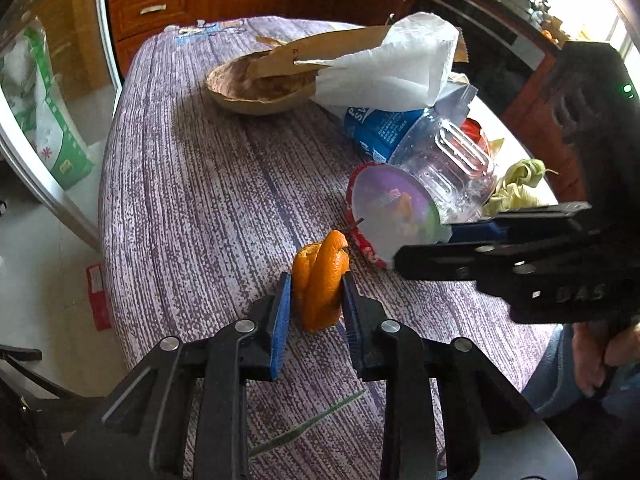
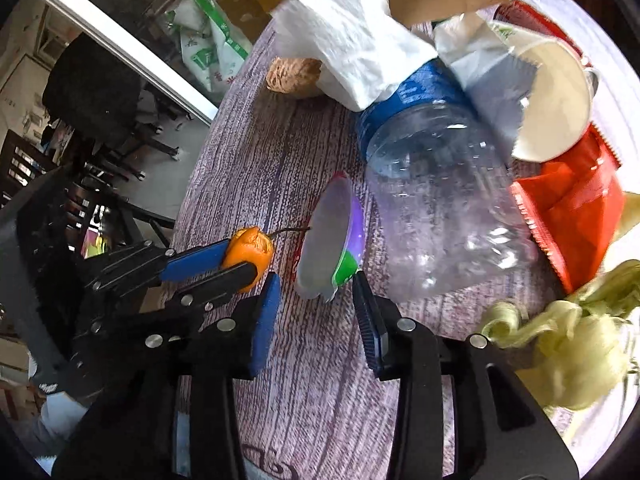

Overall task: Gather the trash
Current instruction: 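Grasp the orange peel with the left tool while the right tool grasps the purple lid, then carry the peel and lid over the bin and open both tools, then move both tools back to the table toward the green corn husk, then grasp the green corn husk with the left tool while the right tool grasps the orange wrapper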

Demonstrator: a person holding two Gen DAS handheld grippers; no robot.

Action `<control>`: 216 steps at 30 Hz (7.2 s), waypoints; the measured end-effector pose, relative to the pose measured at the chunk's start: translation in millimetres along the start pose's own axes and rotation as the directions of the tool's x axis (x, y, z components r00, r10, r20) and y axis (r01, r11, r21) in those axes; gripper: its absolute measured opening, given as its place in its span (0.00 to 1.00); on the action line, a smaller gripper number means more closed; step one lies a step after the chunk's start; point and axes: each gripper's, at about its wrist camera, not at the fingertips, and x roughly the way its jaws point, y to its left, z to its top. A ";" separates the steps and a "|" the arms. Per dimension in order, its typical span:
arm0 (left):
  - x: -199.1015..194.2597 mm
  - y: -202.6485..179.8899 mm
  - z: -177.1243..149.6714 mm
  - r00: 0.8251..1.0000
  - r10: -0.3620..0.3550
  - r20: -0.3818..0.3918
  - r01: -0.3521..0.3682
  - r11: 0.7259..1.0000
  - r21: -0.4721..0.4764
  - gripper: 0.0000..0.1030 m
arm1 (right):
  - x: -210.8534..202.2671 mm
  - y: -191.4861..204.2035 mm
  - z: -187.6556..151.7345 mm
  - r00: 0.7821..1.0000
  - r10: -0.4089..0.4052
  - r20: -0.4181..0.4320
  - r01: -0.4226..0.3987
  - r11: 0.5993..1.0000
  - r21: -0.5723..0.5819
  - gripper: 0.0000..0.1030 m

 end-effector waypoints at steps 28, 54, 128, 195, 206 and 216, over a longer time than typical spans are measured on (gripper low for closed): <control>-26.3 -10.9 18.6 0.992 0.121 0.041 -0.117 0.990 -0.082 0.23 | -24.3 -15.0 -7.3 0.997 0.073 0.028 -0.071 0.996 -0.049 0.37; -0.7 -7.1 11.9 0.997 0.079 0.016 -0.078 0.995 -0.058 0.23 | -22.4 11.6 10.8 0.990 0.114 0.089 -0.104 0.989 -0.107 0.42; 136.2 -419.7 171.9 0.984 -0.163 -0.076 0.179 0.925 0.336 0.88 | -275.0 -372.2 -93.3 0.847 -0.422 0.322 0.177 0.796 0.578 0.84; 36.2 -119.0 33.0 0.991 -0.102 -0.086 0.112 0.987 0.116 0.53 | -75.3 -126.3 24.4 0.984 -0.113 0.136 0.104 0.992 0.071 0.87; 46.1 -121.2 32.7 0.987 -0.114 -0.116 0.128 0.985 0.115 0.66 | -65.1 -126.7 30.5 0.977 -0.137 0.165 0.133 0.990 0.035 0.36; 32.7 -142.7 22.0 0.991 -0.096 -0.091 0.103 0.991 0.081 0.42 | -101.3 -133.5 3.3 0.973 -0.101 0.208 0.088 0.994 0.069 0.18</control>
